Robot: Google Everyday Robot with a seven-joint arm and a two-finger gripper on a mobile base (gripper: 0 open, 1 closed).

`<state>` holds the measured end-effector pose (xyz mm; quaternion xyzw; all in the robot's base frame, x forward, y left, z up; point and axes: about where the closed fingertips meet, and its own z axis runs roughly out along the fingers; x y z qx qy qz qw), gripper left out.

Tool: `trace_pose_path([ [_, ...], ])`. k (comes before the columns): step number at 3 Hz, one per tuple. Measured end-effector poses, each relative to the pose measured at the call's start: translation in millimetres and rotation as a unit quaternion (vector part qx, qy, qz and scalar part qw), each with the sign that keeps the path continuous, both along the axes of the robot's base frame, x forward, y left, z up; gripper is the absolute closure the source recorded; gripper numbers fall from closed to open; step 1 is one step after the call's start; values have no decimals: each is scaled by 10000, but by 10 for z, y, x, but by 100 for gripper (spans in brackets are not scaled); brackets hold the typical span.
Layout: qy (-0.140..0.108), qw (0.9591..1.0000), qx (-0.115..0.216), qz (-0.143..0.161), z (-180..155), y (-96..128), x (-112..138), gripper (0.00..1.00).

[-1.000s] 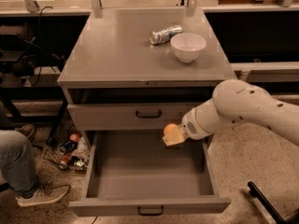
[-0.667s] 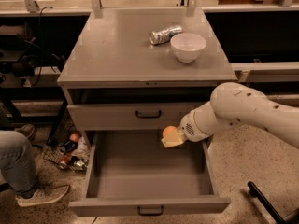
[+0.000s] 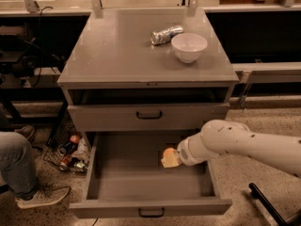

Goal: Place orange into middle drawer

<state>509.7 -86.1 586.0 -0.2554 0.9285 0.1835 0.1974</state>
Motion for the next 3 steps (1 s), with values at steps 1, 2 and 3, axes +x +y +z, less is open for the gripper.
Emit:
trace_pose_path([
  [1, -12, 9991, 161, -392, -495, -43, 62, 100],
  [2, 4, 9977, 246, -626, -896, -34, 168, 100],
  [3, 109, 9969, 275, -726, -1238, 59, 240, 100],
])
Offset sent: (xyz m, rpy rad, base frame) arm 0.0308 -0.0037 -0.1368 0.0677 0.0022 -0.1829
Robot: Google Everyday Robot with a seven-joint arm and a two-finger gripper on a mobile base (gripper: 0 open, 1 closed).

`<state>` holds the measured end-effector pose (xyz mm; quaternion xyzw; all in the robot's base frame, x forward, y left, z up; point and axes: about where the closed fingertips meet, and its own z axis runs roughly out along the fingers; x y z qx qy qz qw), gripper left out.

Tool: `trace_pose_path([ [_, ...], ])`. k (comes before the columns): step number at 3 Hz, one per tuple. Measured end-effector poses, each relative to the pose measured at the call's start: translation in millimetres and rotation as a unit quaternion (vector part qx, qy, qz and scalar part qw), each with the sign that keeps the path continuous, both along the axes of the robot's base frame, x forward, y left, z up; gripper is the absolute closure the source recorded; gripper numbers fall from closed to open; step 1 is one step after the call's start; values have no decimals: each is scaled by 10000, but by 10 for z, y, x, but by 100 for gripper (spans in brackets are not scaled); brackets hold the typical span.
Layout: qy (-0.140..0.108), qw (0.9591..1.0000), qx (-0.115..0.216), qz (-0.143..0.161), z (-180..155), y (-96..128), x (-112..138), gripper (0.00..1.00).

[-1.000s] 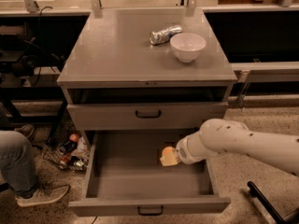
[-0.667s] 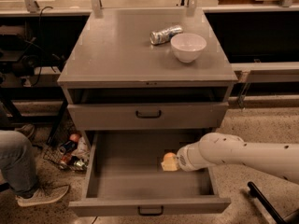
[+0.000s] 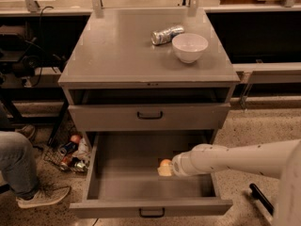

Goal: Place orange into middle drawer

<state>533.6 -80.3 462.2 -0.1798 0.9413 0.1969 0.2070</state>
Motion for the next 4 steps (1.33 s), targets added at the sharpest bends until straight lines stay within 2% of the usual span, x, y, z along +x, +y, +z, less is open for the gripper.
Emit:
trace_pose_path([
  [1, 124, 9999, -62, -10, -278, 136, 59, 100],
  [2, 245, 9995, -178, 125, -474, 303, 130, 100],
  [3, 363, 9989, -226, 186, -624, 447, 198, 82],
  [4, 510, 9981, -215, 267, -752, 563, 259, 51],
])
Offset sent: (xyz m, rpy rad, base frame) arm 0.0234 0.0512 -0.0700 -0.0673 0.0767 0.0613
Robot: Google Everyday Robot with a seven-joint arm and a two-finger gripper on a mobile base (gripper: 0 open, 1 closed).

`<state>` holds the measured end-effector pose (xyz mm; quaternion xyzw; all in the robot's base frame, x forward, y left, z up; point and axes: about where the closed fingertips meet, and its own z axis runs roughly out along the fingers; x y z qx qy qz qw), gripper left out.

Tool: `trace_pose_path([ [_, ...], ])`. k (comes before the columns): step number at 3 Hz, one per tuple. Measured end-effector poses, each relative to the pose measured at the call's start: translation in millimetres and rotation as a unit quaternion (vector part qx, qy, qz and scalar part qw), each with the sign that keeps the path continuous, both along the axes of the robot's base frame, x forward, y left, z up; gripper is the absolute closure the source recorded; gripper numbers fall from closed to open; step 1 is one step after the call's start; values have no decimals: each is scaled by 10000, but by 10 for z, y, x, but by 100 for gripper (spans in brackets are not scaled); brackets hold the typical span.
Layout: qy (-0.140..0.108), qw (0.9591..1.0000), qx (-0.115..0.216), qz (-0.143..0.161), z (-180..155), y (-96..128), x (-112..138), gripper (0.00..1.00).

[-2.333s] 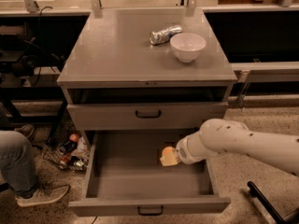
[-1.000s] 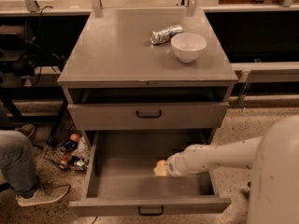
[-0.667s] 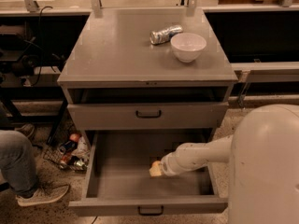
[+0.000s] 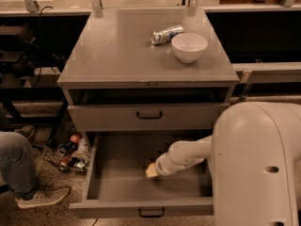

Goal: Place orange into middle drawer

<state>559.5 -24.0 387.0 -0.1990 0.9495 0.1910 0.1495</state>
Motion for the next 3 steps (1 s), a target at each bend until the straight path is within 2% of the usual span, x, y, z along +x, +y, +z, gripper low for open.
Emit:
trace_pose_path([
  [1, 70, 10000, 5, 38, -52, 51, 26, 28],
  [2, 124, 9999, 25, 39, -87, 62, 28, 0],
  [3, 132, 9999, 29, 36, -91, 59, 25, 0],
])
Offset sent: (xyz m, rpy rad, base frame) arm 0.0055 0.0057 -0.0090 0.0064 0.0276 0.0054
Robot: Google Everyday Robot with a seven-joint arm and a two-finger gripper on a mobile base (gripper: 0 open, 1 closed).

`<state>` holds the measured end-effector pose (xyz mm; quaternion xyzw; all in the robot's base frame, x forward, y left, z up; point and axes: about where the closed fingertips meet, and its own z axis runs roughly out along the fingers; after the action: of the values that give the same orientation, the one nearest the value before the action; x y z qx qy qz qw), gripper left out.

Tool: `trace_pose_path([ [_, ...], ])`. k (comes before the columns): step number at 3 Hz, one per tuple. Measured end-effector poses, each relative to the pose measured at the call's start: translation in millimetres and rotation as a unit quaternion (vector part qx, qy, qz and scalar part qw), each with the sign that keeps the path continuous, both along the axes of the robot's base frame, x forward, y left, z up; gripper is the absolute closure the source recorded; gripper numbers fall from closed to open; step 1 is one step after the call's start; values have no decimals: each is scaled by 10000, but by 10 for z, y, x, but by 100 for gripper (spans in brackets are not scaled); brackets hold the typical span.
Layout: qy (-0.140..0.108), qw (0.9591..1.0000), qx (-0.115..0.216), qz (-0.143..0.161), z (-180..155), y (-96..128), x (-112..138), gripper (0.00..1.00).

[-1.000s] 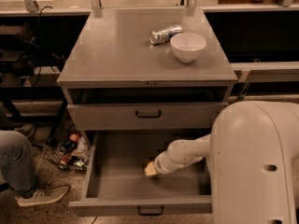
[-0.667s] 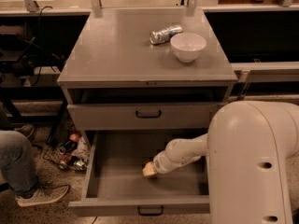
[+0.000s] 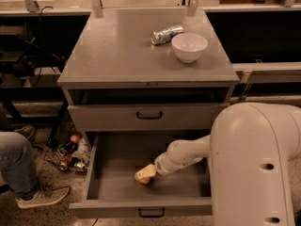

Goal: Place orange into middle drawer

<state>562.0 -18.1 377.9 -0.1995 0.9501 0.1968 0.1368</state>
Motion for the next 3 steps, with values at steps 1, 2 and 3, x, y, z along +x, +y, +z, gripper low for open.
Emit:
trace_pose_path([
  [1, -130, 9994, -47, -324, 149, -309, -37, 0],
  [2, -378, 9976, -191, -551, 444, -642, -39, 0],
  [3, -622, 9935, -385, -872, 805, -1097, -107, 0],
])
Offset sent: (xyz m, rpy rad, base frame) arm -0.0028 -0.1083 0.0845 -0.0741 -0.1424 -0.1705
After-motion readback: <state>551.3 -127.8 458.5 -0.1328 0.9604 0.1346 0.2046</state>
